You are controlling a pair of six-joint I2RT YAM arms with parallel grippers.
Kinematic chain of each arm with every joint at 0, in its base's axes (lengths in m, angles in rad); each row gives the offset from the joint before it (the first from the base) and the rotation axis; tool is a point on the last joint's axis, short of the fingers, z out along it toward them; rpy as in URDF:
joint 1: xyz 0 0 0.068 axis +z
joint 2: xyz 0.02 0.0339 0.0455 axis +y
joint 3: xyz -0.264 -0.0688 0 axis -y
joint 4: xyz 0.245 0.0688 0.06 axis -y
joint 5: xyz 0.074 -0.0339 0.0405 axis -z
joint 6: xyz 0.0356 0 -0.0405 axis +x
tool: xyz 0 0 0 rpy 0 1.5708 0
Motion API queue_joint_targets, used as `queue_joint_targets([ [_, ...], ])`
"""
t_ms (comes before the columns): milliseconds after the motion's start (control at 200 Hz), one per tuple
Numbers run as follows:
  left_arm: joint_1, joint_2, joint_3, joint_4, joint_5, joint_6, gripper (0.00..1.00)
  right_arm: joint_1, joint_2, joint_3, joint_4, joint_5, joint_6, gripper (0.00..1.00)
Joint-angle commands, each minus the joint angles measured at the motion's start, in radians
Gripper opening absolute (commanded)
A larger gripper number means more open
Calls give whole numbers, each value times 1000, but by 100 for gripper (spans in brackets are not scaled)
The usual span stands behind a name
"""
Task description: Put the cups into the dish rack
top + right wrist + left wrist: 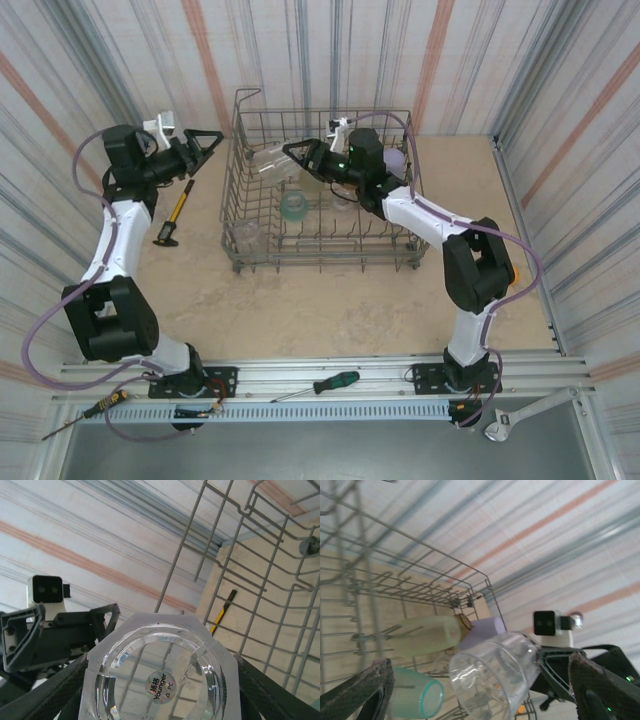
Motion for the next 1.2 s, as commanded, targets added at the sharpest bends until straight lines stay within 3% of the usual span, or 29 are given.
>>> queue_joint_targets([
  [0, 8, -28, 8, -59, -39, 29, 98, 25, -50, 96, -165, 48, -179, 16],
  [341, 57, -32, -40, -51, -104, -3, 99, 132, -25, 267, -465, 260, -477, 16],
  [416, 58, -36, -50, -37, -102, -4, 99, 140, -11, 292, -489, 278, -501, 12],
  [832, 69, -79, -21, -167, -193, 118, 99, 213, 104, 502, -688, 416, -679, 11],
  [1197, 103, -67, -33, -141, -180, 91, 98, 249, 178, 573, -726, 479, -775, 13],
])
